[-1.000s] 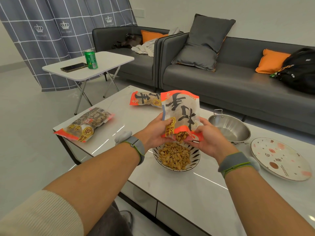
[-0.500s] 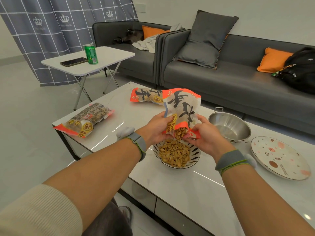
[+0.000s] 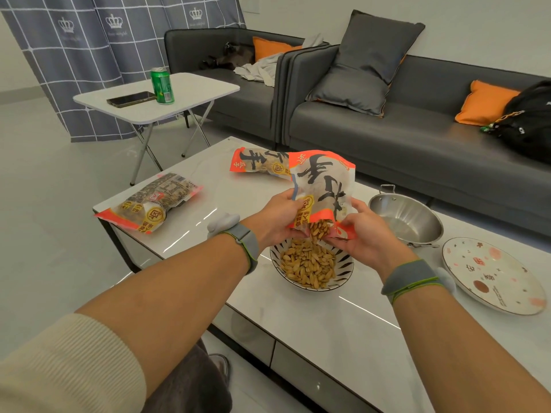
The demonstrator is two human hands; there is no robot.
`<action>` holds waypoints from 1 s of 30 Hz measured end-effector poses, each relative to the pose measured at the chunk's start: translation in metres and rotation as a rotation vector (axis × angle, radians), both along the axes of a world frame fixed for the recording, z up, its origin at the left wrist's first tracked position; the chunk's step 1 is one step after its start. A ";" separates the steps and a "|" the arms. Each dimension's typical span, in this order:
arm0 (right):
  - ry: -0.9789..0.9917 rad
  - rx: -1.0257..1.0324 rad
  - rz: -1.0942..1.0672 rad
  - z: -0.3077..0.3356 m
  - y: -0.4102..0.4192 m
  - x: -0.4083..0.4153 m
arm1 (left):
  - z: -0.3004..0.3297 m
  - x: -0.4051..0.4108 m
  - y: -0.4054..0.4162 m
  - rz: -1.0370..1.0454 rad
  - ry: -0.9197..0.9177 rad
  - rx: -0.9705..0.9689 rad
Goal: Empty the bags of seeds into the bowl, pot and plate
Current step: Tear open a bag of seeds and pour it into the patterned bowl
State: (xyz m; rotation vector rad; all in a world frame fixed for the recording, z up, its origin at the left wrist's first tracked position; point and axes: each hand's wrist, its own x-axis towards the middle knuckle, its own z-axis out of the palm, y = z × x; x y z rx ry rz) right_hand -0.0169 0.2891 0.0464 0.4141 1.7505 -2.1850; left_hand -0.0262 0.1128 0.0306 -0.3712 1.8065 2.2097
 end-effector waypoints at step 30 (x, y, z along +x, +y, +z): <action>0.023 0.050 0.002 -0.006 -0.004 0.000 | 0.004 0.007 -0.003 -0.022 0.016 -0.095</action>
